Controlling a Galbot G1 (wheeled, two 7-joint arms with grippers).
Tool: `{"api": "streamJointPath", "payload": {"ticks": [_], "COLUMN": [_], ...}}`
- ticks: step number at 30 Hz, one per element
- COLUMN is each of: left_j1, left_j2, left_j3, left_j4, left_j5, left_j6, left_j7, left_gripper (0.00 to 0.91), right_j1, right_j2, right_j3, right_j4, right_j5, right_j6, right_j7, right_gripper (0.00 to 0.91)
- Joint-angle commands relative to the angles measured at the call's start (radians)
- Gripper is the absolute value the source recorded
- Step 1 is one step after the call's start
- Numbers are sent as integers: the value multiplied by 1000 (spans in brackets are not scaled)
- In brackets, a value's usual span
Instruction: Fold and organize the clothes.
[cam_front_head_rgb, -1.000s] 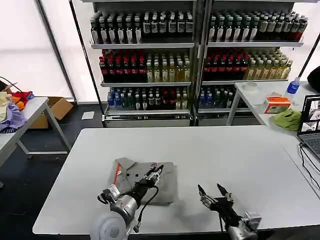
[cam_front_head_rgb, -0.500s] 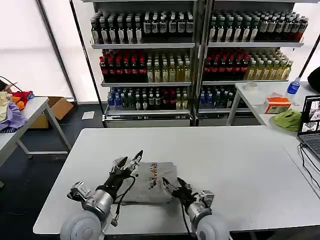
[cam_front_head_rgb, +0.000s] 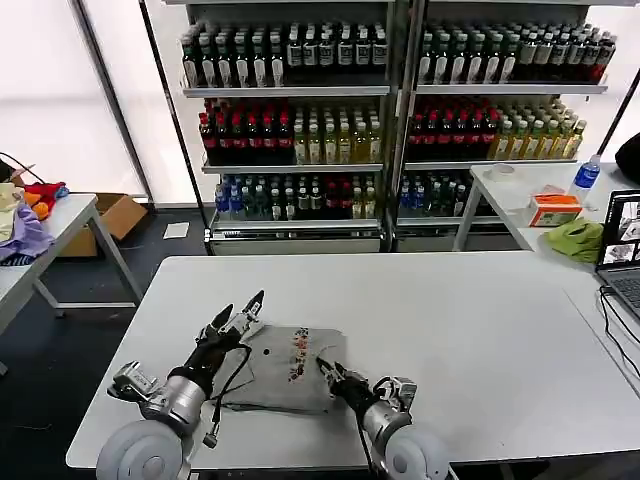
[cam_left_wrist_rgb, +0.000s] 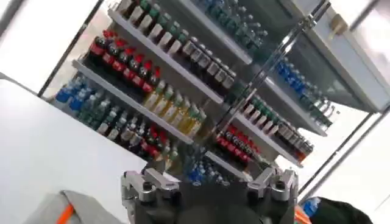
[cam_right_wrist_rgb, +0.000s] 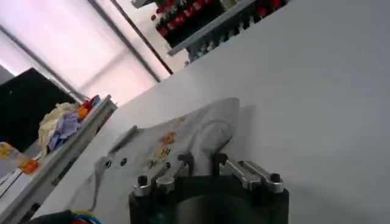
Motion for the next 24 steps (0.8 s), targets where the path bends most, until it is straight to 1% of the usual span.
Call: {"api": "streamJointPath", "payload": {"ticks": [1,5,6,7,8,9,10,11,12,13,15,17,18,20,21,23,24], "left_j1": [-2,-3,-3,-3,-3,-4,-6,-10,-13,-16,-16,-12,-10,-5,-2,5,12], "left_j2": [0,-1,-1,-1,-2,-2,-4,-7,-8,-12,-13,-12,-11,-8,-7,-6,-6], "left_j3": [-47,-45,-44,-43,-41,-38,-36,-33,-30,-27,-23,-23,-24,-26,-27,-28,-28], "left_j4": [-5,-1,-1,-1,-2,-1,1,3,5,5,2,-2,-6,-13,-17,-27,-33], "left_j5": [-33,-35,-35,-35,-36,-37,-37,-36,-36,-35,-35,-35,-35,-36,-37,-31,-22], "left_j6": [5,4,4,4,4,4,4,4,3,4,4,4,4,4,4,6,7], "left_j7": [9,9,9,7,8,7,4,0,-2,-4,-8,-9,-11,-12,-12,-10,-1], "left_gripper": [907,907,907,907,907,907,907,907,907,907,907,907,907,907,907,907,907], "right_j1": [3,-5,-7,-18,-23,-29,-31,-36,-43,-52,-71,-94,-107,-133,-145,-175,-191], "right_j2": [-82,-149,-162,-203,-223,-233,-236,-237,-236,-231,-218,-200,-197,-195,-194,-194,-192], "right_j3": [108,186,202,223,235,242,244,248,250,261,281,310,321,335,340,357,369], "right_j4": [56,70,66,65,62,59,57,51,52,58,85,138,159,189,203,233,247], "right_j5": [75,65,63,33,2,-41,-69,-127,-191,-274,-352,-375,-416,-522,-560,-598,-615], "right_j6": [-106,-161,-162,-163,-162,-161,-160,-140,-105,-60,2,18,32,84,113,166,179], "right_j7": [6,3,-6,-31,-62,-73,-71,-84,-100,-112,-104,-86,-90,-99,-99,-108,-108], "right_gripper": [0,0,0,0,0,0,161,907,907,907,907,907,907,907,907,907,907]}}
